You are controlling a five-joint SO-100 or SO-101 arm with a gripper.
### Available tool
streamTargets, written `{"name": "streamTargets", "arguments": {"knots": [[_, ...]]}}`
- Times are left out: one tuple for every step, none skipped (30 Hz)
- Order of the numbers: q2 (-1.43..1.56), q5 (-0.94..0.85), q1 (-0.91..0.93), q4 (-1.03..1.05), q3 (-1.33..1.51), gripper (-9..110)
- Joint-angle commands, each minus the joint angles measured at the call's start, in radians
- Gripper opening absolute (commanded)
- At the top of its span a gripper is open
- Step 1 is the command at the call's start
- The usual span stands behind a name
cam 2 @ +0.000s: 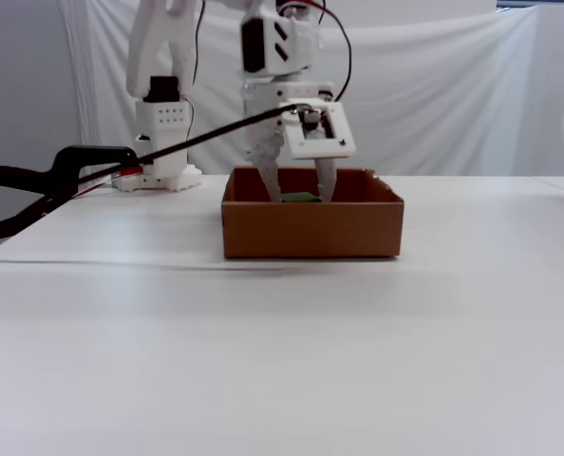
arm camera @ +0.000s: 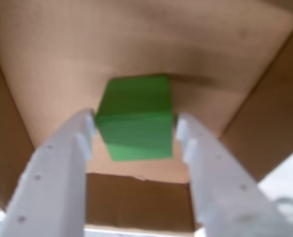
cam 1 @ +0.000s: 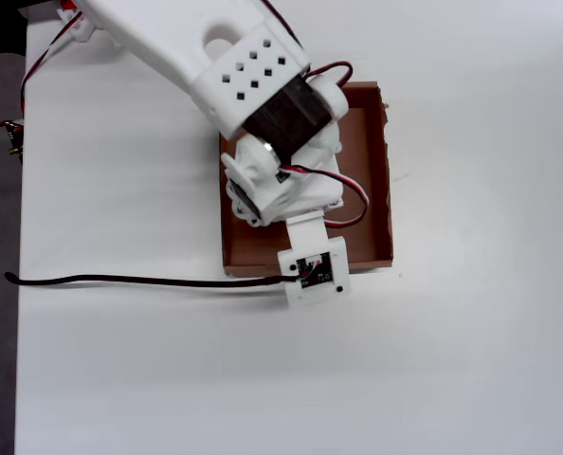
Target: Grasp a green cube and put it in a box.
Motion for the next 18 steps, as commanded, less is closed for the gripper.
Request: {"name": "streamTargets", "arguments": {"knots": [[0.101, -0.012, 0.057, -0.006, -0.064, 22], [0.135, -0.014, 0.078, 0.006, -0.064, 22], [0.178, -0.014, 0.101, 0.023, -0.058, 22], [0.229, -0.014, 0.126, 0.041, -0.043, 22], [0.288, -0.014, 0.152, 0.063, -0.020, 22], [0.351, -0.009, 0.181, 0.083, 0.009, 22], [0.419, -0.005, 0.215, 0.101, 0.046, 22], [0.485, -0.003, 0.253, 0.124, 0.083, 22], [0.554, -0.003, 0.293, 0.135, 0.133, 22], [0.640, 0.006, 0.344, 0.137, 0.209, 22], [0.701, 0.018, 0.391, 0.138, 0.268, 22], [0.772, 0.020, 0.448, 0.143, 0.342, 22], [0.827, 0.020, 0.494, 0.146, 0.407, 22], [0.877, 0.020, 0.534, 0.146, 0.472, 22], [0.930, 0.021, 0.565, 0.146, 0.543, 22], [0.982, 0.021, 0.589, 0.132, 0.620, 22], [1.034, 0.021, 0.614, 0.107, 0.703, 22], [1.085, 0.021, 0.637, 0.081, 0.785, 22]]}}
